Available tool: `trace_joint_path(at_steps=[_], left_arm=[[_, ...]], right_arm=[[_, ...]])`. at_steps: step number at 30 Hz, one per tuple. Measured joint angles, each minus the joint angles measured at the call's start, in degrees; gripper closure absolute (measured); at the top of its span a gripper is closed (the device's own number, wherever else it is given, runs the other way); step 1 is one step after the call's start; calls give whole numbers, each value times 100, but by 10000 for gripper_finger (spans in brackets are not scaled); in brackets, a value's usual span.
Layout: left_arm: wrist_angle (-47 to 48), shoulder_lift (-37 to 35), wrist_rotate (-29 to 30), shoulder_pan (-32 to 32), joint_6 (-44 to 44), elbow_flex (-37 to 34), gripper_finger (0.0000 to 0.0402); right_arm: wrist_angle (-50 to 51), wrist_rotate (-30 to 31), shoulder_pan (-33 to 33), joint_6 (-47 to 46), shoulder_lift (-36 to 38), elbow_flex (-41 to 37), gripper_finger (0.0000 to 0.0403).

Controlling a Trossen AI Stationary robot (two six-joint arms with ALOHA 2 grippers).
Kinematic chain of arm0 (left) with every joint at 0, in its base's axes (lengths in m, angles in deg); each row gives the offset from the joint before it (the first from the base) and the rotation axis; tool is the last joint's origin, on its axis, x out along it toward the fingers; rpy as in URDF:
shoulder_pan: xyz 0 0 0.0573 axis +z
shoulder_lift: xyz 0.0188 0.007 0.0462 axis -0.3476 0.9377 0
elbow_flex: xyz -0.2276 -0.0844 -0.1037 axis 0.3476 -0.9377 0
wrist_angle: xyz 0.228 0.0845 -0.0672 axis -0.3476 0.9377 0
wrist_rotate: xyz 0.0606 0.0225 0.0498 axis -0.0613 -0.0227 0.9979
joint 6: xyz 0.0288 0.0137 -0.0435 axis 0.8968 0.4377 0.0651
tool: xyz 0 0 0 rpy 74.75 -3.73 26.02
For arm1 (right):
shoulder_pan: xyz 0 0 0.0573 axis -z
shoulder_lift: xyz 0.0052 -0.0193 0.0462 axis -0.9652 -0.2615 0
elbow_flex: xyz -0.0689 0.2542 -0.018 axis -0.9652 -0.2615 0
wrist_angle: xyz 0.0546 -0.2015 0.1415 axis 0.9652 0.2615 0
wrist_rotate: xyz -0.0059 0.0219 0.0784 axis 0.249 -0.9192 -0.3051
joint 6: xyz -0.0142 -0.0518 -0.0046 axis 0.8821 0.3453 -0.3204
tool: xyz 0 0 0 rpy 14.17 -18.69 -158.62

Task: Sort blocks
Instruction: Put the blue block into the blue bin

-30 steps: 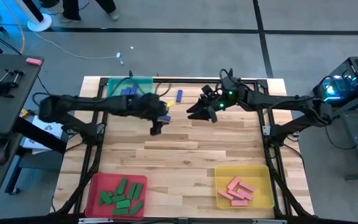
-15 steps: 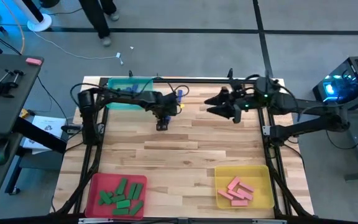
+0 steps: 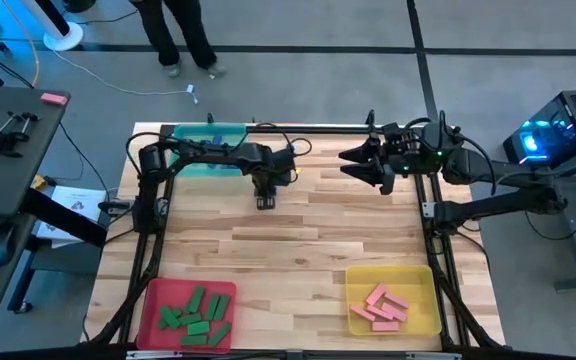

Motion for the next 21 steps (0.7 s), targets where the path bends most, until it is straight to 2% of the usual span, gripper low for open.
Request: trace_joint_path(at_steps=[2, 6, 10, 14, 18, 21], left_arm=[[387, -130, 145, -8, -149, 206, 352], [1094, -759, 864, -50, -176, 594, 352], [1753, -1554, 1373, 273, -176, 714, 349], [1924, -2129, 1116, 1168, -182, 480, 339], [1886, -2180, 848, 2199, -183, 104, 340], [1851, -2043, 570, 2719, -231, -120, 329]], right_arm=[[-7, 31, 33, 129, 2, 0, 155], [15, 32, 138, 173, 45, 0, 155], [127, 32, 281, 177, 81, 0, 155], [246, 30, 430, 184, 79, 0, 155], [275, 32, 566, 189, 76, 0, 155], [272, 30, 647, 180, 76, 0, 155]])
